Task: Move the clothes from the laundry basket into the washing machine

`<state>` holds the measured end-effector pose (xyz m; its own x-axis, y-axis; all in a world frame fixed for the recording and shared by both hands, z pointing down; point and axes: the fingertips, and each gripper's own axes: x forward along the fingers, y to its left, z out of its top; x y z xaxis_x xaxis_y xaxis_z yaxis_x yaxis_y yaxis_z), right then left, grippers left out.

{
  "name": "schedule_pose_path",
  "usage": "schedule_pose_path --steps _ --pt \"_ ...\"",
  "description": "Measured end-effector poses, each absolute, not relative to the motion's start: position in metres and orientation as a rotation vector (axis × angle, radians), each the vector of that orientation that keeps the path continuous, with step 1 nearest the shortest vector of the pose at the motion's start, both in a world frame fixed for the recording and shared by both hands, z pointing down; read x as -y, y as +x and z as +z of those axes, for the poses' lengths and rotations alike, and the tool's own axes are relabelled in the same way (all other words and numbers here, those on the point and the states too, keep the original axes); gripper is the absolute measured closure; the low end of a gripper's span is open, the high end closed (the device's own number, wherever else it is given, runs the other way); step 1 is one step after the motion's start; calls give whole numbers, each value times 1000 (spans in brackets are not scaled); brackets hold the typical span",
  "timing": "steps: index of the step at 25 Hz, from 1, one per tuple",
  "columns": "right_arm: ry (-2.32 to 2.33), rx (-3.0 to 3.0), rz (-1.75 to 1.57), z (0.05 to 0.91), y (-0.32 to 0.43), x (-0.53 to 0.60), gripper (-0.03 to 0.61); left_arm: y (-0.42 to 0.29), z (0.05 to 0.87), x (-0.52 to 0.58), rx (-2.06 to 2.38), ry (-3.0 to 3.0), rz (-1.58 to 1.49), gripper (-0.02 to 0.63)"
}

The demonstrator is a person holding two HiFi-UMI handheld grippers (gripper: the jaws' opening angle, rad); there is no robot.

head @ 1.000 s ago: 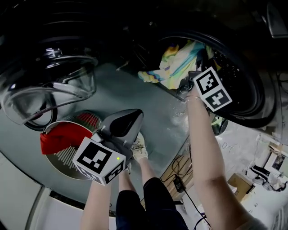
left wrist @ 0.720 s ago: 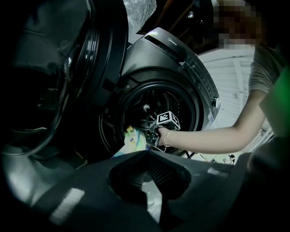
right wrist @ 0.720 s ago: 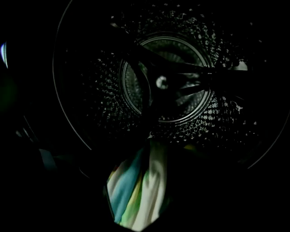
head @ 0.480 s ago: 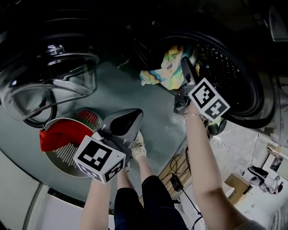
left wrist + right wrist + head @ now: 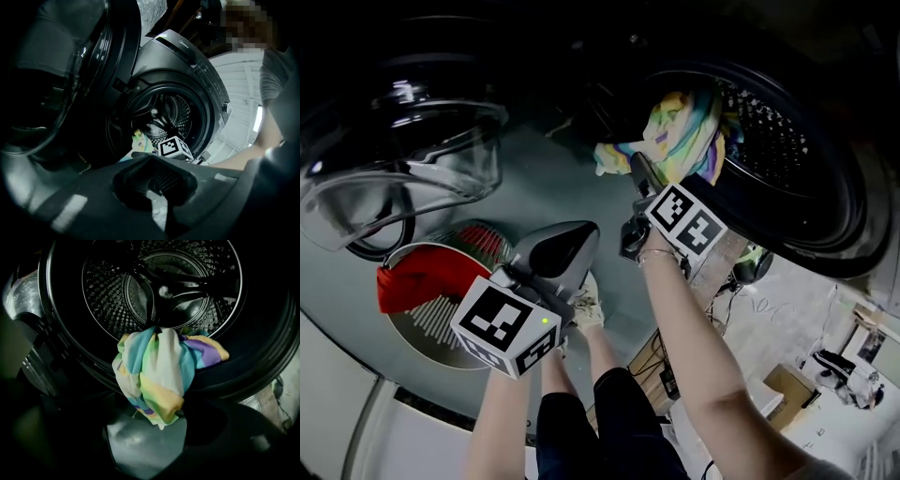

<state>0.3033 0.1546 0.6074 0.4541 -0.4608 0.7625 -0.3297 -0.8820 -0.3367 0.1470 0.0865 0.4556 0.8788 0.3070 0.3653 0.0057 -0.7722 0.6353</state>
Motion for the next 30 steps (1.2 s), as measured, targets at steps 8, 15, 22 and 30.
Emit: schedule_pose_path --steps 8,15,22,30 --pt "-2678 -591 -1393 601 318 -167 490 145 464 -83 -178 2391 611 614" --pt "-2758 -747 -999 510 362 -161 503 151 456 -82 -165 2401 596 614" --pt "-2882 -705 -658 446 430 -160 500 161 446 -89 -187 2404 568 614" --pt "-2742 -637 -1090 523 438 -158 121 157 455 -91 -180 2394 571 614"
